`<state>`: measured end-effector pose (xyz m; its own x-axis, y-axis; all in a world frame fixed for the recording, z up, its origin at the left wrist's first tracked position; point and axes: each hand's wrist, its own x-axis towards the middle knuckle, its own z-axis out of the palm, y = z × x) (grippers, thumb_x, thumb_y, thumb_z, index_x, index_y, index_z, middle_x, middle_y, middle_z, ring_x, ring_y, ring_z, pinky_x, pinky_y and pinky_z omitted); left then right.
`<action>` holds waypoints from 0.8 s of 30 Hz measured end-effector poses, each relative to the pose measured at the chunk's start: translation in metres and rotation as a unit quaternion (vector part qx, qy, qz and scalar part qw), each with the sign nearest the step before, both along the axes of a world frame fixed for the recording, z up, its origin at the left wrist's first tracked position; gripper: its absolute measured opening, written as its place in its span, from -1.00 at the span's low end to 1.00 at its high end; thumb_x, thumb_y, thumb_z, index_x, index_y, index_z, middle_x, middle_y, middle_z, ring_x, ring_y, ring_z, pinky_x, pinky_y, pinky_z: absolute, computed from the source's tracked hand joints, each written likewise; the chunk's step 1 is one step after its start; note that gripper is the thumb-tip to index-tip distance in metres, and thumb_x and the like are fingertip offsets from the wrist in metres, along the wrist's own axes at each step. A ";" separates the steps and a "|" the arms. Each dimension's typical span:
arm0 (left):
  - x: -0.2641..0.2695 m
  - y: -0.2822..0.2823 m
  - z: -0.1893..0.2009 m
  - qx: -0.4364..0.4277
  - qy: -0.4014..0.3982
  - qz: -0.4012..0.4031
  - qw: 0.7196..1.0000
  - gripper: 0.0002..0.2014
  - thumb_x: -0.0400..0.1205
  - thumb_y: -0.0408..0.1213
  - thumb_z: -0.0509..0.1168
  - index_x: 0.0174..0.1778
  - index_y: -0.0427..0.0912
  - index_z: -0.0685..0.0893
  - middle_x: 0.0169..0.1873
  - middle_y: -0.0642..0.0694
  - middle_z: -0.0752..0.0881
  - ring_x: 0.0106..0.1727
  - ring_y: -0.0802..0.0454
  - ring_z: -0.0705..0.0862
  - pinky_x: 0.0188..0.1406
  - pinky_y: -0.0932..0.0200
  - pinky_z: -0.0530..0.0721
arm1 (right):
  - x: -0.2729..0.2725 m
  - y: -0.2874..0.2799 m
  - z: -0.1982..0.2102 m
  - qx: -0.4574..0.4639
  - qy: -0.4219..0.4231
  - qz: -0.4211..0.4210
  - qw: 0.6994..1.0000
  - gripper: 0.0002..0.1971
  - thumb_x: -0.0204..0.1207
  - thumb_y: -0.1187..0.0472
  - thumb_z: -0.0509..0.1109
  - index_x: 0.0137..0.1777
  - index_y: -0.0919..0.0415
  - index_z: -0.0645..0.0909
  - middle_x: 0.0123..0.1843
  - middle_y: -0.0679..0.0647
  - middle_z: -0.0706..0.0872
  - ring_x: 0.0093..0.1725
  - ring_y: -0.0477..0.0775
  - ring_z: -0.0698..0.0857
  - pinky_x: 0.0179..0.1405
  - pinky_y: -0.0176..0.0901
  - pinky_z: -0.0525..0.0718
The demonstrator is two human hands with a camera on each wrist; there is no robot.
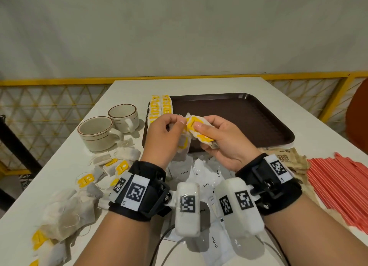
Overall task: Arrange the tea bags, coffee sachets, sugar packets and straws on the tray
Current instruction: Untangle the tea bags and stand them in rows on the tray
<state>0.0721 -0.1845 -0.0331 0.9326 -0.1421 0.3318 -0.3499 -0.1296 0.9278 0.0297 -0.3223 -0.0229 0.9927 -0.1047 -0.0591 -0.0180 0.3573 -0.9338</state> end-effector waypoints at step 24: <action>0.012 0.004 -0.010 0.006 0.044 0.048 0.998 -0.89 0.60 -0.19 0.36 -0.08 -0.12 0.75 -0.07 -0.09 0.77 0.06 -0.10 0.71 0.19 -0.19 0.66 | -0.001 -0.018 0.010 0.063 0.061 0.030 0.996 -0.61 0.52 0.60 0.21 0.25 0.26 0.59 0.08 0.22 0.61 -0.03 0.00 0.63 -0.28 -0.29 0.65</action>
